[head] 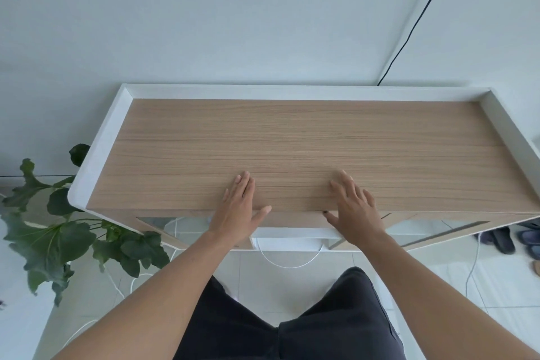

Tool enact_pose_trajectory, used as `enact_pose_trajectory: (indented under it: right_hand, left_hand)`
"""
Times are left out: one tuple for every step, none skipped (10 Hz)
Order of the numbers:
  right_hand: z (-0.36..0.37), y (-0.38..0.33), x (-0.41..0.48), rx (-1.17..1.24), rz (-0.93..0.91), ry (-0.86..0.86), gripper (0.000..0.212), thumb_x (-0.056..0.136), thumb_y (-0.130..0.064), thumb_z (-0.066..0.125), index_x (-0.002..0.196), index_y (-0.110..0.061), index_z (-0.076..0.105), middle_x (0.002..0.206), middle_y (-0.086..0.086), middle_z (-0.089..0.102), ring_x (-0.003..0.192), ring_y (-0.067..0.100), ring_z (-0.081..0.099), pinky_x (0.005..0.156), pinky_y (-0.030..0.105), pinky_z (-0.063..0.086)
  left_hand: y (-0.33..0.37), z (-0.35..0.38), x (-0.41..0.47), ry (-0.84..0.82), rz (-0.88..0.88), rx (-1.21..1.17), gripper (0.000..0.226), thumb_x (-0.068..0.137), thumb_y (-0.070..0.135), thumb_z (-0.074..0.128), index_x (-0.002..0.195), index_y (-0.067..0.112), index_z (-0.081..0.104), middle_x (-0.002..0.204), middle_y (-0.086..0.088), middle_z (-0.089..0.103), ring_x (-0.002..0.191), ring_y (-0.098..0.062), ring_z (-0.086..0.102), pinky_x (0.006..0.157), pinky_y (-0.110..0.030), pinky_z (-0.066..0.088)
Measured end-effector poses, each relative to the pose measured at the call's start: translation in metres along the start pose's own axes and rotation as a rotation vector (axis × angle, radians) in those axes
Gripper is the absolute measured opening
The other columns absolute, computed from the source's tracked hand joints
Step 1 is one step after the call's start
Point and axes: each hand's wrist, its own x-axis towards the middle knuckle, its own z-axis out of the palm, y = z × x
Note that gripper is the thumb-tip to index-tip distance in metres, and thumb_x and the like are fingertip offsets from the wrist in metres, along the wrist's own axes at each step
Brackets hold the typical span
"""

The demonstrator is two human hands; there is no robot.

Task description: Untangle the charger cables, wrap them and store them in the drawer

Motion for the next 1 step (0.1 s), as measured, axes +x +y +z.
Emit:
enact_pose_trajectory:
  right_hand:
    - [0.0039,-0.0024,0.0142,0.027,-0.035,-0.054,0.109,0.097,-0.075,0.06,0.175,-0.014,0.013,0.186,0.003,-0.005,0.173,0.023,0.004,0.138,0.044,0.013]
  left_hand:
    - [-0.0067,-0.0001,0.0156,0.035,-0.011,-0.019,0.091,0.113,0.066,0.033,0.176,0.012,-0.002,0.184,0.0,-0.018,0.171,-0.018,-0.016,0.14,-0.043,-0.001]
